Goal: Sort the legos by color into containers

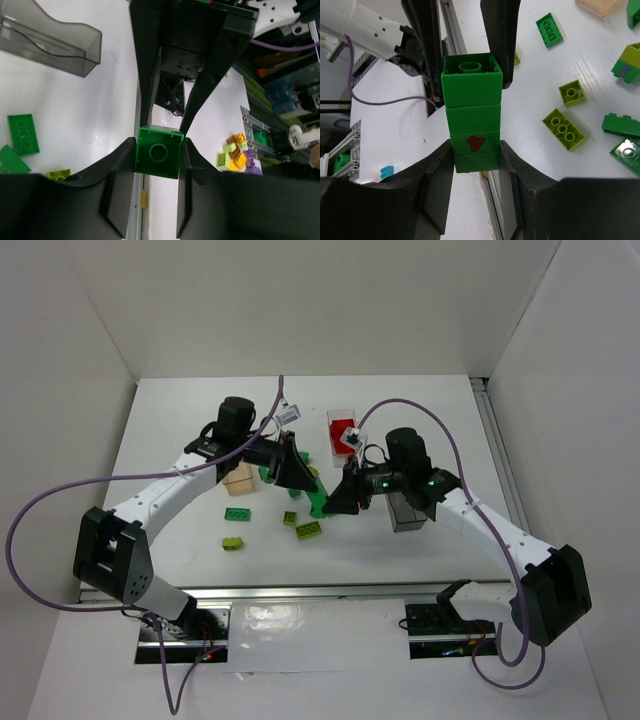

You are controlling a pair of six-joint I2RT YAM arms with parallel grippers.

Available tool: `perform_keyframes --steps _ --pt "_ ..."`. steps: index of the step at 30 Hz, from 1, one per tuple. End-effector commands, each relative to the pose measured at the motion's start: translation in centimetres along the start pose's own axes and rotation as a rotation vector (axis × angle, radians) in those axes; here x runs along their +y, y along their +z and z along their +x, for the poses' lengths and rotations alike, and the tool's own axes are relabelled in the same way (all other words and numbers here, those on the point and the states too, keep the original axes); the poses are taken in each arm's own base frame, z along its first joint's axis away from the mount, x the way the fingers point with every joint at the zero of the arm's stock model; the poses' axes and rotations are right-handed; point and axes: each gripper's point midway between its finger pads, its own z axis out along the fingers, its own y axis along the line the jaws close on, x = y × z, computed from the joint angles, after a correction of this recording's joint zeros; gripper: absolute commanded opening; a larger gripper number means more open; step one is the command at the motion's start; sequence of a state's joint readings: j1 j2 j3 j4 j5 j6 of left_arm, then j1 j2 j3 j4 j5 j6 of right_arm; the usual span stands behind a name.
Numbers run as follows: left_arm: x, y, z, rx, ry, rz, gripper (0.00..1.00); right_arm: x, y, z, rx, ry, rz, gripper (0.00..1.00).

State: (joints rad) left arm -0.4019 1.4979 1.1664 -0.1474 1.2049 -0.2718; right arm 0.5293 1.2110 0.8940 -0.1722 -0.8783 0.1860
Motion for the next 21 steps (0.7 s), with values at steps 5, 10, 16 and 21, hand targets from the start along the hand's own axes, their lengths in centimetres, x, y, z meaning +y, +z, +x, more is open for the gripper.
perform_keyframes --steps 5,10,16,21 --pt "-0.7 0.1 -1.4 -0.008 0.082 0.028 0.06 0.5 -0.1 -2.1 -0.043 -0.051 -0.014 0.21" --pt "1.5 -0.8 -2.7 -0.046 0.031 -0.063 0.0 -1.3 -0.1 -1.7 -0.046 -0.015 0.083 0.21" --pt "5.2 -2.2 -4.1 -0.113 -0.114 -0.134 0.0 -3.0 -0.8 -2.0 -0.08 -0.003 0.215 0.21" --pt "8.6 -2.9 -4.4 -0.125 -0.217 -0.254 0.0 -4.1 -1.0 -1.8 -0.087 0.002 0.29 0.21"
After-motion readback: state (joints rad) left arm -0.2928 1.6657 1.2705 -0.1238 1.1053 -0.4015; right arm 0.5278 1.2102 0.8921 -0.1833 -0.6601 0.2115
